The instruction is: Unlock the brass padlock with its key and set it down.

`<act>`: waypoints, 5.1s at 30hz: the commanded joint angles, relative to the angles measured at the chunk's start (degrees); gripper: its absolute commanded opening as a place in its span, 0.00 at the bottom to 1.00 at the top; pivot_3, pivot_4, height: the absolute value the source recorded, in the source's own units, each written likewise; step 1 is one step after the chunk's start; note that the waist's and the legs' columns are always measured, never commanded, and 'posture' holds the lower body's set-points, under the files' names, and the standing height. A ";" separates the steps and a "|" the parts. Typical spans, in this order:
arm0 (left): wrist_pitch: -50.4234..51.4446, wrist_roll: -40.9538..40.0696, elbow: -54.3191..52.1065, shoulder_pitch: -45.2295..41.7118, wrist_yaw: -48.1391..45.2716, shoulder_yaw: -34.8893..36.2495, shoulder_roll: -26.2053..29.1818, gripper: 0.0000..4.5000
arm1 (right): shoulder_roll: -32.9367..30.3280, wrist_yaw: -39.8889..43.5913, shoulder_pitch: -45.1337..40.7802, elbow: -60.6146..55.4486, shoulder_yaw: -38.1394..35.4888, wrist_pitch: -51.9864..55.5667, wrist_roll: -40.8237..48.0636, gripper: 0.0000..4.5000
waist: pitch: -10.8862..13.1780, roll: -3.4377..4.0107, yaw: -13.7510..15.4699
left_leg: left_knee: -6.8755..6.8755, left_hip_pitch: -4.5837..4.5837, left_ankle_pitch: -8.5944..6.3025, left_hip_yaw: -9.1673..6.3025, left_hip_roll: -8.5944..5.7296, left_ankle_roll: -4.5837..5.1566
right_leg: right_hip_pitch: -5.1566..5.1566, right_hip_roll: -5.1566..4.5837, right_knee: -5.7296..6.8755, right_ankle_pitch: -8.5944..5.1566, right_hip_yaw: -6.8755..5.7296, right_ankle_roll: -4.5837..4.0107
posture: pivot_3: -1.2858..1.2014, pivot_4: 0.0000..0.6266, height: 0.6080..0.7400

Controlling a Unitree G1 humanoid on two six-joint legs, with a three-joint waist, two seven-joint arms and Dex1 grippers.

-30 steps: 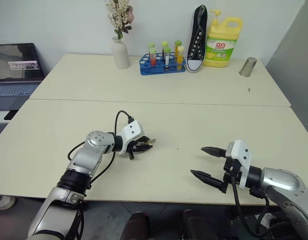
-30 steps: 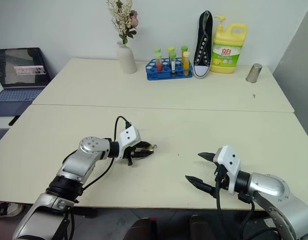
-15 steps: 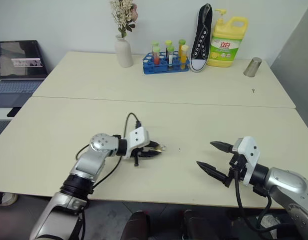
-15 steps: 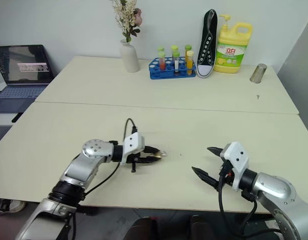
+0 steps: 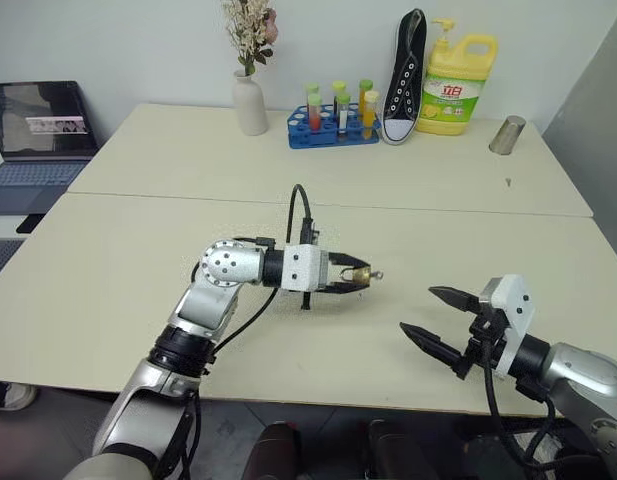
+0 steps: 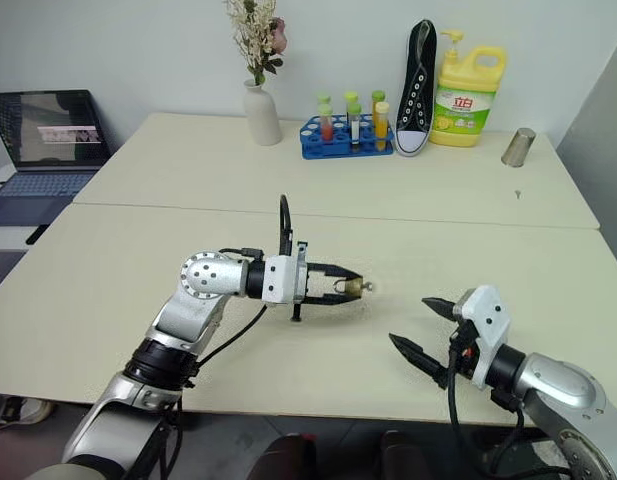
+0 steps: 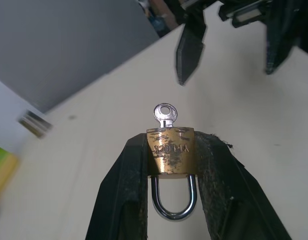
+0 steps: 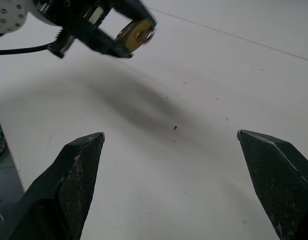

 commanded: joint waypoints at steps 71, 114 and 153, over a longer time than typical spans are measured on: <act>-42.08 32.92 12.89 -4.63 39.24 -3.92 8.67 0.21 | 11.34 -13.48 -39.51 31.59 0.67 35.38 36.92 0.00 | 0.00 0.01 -0.15 | -0.04 -0.04 0.00 0.01 0.01 0.01 | -0.03 -0.29 0.11 0.22 -0.12 -0.29 | 0.52 0.24 1.00; -40.30 33.48 13.66 -4.41 42.66 -5.00 9.79 0.21 | 2.04 -0.96 -31.47 15.72 9.85 13.22 15.11 0.73 | 0.01 0.02 -0.27 | -0.06 -0.08 -0.02 0.02 -0.01 0.03 | -0.09 -0.31 0.07 0.16 -0.17 -0.16 | 0.52 0.24 1.00; -40.15 32.65 13.26 -3.83 42.02 -6.14 9.84 0.21 | 11.23 2.72 -34.80 23.27 13.94 13.68 9.88 0.03 | 0.01 0.02 -0.25 | -0.06 -0.05 -0.02 0.04 0.01 0.03 | -0.10 -0.27 0.10 0.22 -0.18 -0.25 | 0.52 0.24 1.00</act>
